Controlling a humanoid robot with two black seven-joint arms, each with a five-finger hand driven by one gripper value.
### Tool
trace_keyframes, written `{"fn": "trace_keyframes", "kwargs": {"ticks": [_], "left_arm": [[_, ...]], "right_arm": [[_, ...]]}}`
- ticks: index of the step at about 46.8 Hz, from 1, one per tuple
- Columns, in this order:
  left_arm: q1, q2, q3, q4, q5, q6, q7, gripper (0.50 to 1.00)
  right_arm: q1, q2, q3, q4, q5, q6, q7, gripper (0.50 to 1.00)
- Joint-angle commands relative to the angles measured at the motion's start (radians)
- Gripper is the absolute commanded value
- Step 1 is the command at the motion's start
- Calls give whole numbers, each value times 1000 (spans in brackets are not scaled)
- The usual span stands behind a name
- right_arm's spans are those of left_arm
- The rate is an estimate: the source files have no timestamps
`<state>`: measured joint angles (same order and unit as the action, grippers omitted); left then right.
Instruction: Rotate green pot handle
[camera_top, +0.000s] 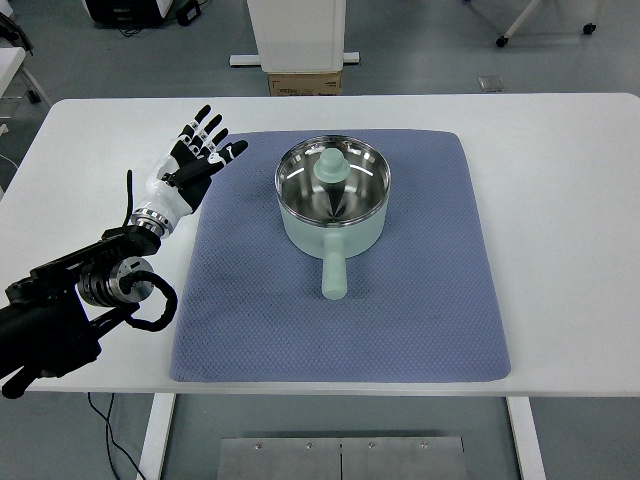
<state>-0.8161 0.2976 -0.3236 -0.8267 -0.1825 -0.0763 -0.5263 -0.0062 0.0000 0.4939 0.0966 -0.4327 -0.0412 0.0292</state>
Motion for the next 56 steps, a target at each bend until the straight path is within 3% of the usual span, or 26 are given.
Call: {"fn": "trace_keyframes", "kwargs": {"ticks": [1,19,44,56], "left_arm": [[2,0,0,0,0,-16,0,1000],[5,9,0,3,3,-56,0,1000],[5,18,-8,8,77,-48,0,1000],[0,64,-11,8,143,-48,0,1000]], "right_arm": [[0,0,0,0,0,0,0,1000],[0,0,0,0,0,0,0,1000],[0,0,0,0,0,0,0,1000],[0,0,0,0,0,0,0,1000]]}}
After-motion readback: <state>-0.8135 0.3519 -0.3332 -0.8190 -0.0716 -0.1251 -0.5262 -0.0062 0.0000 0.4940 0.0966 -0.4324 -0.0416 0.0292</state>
